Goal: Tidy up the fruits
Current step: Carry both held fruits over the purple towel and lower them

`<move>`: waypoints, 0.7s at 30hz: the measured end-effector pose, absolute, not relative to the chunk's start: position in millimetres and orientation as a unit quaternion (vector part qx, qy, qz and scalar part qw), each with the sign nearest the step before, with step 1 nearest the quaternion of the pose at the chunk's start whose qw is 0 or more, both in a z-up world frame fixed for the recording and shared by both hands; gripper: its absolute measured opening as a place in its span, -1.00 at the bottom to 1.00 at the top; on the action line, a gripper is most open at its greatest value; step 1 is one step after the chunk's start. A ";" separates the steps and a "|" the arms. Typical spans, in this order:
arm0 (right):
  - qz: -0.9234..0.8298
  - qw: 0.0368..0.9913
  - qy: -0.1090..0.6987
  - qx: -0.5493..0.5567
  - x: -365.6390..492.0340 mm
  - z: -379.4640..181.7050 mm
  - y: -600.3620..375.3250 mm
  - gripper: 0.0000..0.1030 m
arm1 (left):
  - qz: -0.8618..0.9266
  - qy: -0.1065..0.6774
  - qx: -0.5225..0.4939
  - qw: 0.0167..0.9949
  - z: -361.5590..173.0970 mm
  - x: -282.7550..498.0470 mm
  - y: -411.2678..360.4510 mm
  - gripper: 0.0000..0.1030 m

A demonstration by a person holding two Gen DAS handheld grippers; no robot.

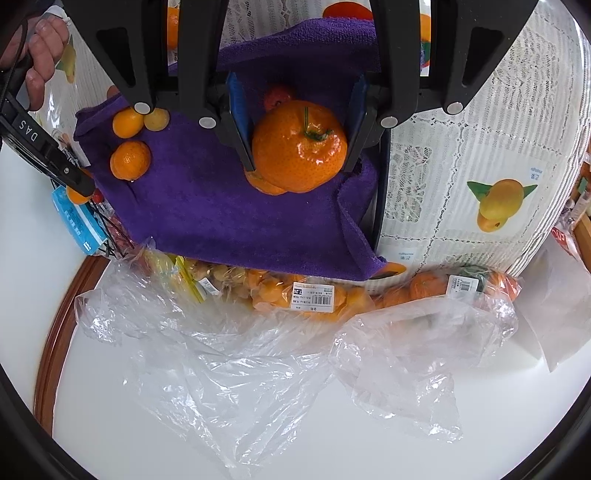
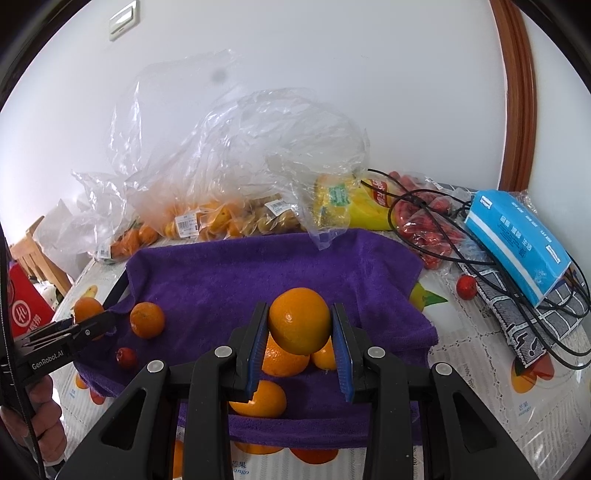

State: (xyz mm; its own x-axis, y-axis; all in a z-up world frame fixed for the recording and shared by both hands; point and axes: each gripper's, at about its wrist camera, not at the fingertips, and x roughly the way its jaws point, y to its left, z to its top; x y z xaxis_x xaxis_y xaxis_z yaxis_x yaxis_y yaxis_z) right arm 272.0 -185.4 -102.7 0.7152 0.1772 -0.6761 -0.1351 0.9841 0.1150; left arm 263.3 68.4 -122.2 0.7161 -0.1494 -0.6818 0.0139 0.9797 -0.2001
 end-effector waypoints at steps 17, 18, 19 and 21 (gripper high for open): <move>0.067 0.927 0.368 0.032 273.8 -104.8 -195.5 -0.35 | -0.039 0.372 -0.101 0.922 -121.8 261.8 72.2 -0.18; 0.069 0.926 0.371 0.033 274.0 -106.1 -194.5 -0.35 | -0.039 0.372 -0.101 0.922 -122.0 261.9 72.4 -0.18; 0.071 0.924 0.373 0.030 274.1 -107.6 -193.2 -0.35 | -0.039 0.372 -0.101 0.922 -121.8 262.0 72.4 -0.18; 0.075 0.921 0.381 0.024 274.2 -111.4 -189.2 -0.35 | -0.039 0.372 -0.101 0.922 -122.0 262.0 72.7 -0.18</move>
State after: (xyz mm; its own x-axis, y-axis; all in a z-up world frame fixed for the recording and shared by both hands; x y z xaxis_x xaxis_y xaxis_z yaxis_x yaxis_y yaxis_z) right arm 274.2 -189.2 -111.4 0.6983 0.1560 -0.6986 -0.1202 0.9877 0.1005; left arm 262.0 72.7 -122.0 0.7200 -0.1476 -0.6780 -0.0034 0.9764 -0.2161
